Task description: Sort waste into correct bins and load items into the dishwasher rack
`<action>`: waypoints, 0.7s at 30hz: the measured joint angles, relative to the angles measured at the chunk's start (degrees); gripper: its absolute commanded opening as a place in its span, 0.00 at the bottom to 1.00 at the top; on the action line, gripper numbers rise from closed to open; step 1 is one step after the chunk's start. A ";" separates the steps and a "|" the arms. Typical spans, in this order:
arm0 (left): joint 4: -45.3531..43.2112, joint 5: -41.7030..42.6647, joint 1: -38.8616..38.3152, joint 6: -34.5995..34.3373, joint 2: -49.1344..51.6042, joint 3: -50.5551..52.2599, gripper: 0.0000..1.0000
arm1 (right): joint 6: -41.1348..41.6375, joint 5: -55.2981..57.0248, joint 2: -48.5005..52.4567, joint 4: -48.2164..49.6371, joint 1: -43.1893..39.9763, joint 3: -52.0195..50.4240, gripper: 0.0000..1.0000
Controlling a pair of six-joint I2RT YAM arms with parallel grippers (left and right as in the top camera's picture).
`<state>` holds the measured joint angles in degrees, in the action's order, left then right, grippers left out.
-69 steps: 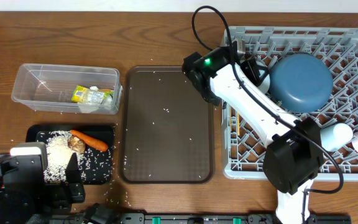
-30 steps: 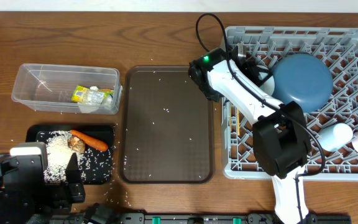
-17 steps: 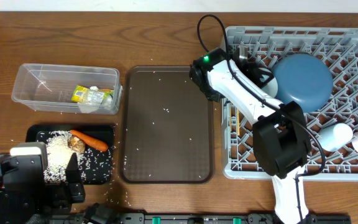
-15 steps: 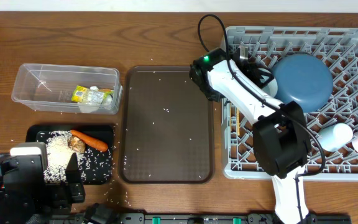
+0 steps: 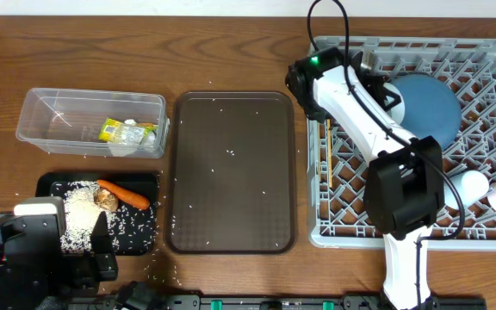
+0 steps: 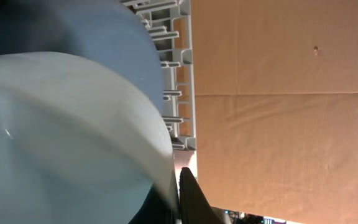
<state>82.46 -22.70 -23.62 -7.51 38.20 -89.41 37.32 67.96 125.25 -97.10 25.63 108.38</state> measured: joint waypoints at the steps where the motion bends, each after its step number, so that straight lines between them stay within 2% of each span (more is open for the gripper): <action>1: 0.00 0.02 0.00 0.02 0.00 0.00 0.98 | 0.00 -0.04 0.00 0.37 0.33 0.00 0.02; 15: 0.00 0.00 0.00 0.02 0.00 0.00 0.98 | -0.31 -4.17 0.00 8.02 2.40 8.15 0.01; 21: 0.00 0.00 0.00 0.00 0.00 0.00 0.98 | -1.16 -5.07 0.00 7.76 2.58 8.24 0.01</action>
<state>82.46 -22.70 -23.62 -7.51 38.20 -89.41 36.16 62.89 125.25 -89.34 28.21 116.62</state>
